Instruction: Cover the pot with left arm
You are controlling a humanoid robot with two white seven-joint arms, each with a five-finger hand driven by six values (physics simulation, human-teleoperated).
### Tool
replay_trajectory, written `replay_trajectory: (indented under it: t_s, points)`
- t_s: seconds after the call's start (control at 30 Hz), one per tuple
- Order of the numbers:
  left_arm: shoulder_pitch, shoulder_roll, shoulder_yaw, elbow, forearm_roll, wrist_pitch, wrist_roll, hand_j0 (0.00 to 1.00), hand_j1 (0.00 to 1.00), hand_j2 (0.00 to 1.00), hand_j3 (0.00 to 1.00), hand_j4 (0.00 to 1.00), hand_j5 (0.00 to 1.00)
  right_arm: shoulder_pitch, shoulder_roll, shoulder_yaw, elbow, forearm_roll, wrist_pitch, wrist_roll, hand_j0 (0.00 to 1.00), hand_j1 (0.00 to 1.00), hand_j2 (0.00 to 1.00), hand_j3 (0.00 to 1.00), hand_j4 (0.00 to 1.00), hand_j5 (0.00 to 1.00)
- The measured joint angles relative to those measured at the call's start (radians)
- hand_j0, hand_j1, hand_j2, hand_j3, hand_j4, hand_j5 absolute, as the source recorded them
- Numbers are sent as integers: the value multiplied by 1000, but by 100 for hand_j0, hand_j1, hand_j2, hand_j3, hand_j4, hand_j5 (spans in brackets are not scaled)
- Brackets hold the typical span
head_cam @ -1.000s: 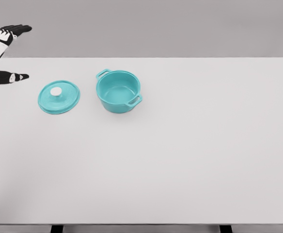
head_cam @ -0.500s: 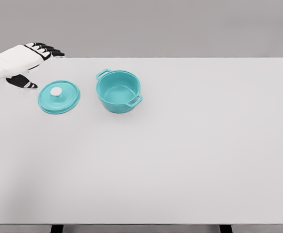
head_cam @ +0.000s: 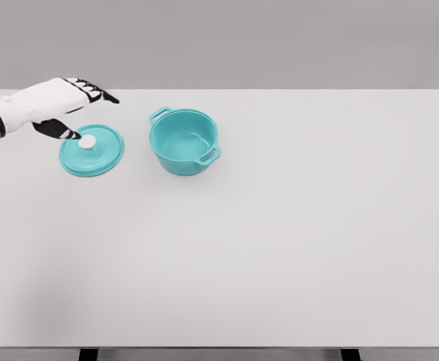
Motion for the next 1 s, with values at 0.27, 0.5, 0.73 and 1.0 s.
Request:
replay_trajectory:
  t_s: [0.27,0.5,0.73,1.0]
  points:
    - [-2,2,-40,78,32,0,0,82,82,82,82,82,82,0,0,0,0,0,0,0,100,100,100,100,100,100]
    - [-3,1,-50,119,35,0,0,78,78,78,78,78,78,0,0,0,0,0,0,0,100,100,100,100,100,100]
    - [-8,0,-53,176,32,0,0,79,79,79,79,79,79,0,0,0,0,0,0,0,100,100,100,100,100,100]
    - [-18,-8,-53,240,28,0,0,78,78,78,78,78,78,0,0,0,0,0,0,0,100,100,100,100,100,100]
